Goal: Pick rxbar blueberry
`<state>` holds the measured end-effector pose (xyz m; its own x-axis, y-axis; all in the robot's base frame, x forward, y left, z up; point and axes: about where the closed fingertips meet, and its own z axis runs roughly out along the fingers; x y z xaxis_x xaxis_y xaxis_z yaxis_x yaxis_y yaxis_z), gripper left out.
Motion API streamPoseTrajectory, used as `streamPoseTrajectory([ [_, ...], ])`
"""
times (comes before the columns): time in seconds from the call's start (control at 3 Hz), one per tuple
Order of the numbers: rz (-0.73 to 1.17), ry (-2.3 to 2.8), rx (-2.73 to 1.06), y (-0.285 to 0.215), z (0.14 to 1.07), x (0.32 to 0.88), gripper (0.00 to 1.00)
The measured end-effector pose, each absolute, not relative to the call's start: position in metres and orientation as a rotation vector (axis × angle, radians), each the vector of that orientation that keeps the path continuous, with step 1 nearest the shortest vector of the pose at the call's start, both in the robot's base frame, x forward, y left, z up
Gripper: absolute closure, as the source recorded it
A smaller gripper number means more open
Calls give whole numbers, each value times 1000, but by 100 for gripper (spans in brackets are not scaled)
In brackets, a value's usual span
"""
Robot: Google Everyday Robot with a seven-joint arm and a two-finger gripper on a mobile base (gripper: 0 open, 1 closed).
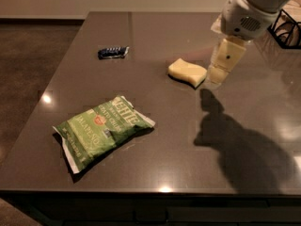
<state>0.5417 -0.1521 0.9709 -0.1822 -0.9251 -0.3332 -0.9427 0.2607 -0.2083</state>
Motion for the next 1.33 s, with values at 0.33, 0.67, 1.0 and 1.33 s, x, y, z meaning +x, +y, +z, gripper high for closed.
streamPoseTrajectory([
  [0.33,101,2136,-1681,-123,960,589,0],
  [0.67,145,2134,-1662,-97,944,631,0],
  [1.0,176,2132,-1644,-74,926,669,0],
  [1.33,228,2122,-1633,-44,904,700,0],
])
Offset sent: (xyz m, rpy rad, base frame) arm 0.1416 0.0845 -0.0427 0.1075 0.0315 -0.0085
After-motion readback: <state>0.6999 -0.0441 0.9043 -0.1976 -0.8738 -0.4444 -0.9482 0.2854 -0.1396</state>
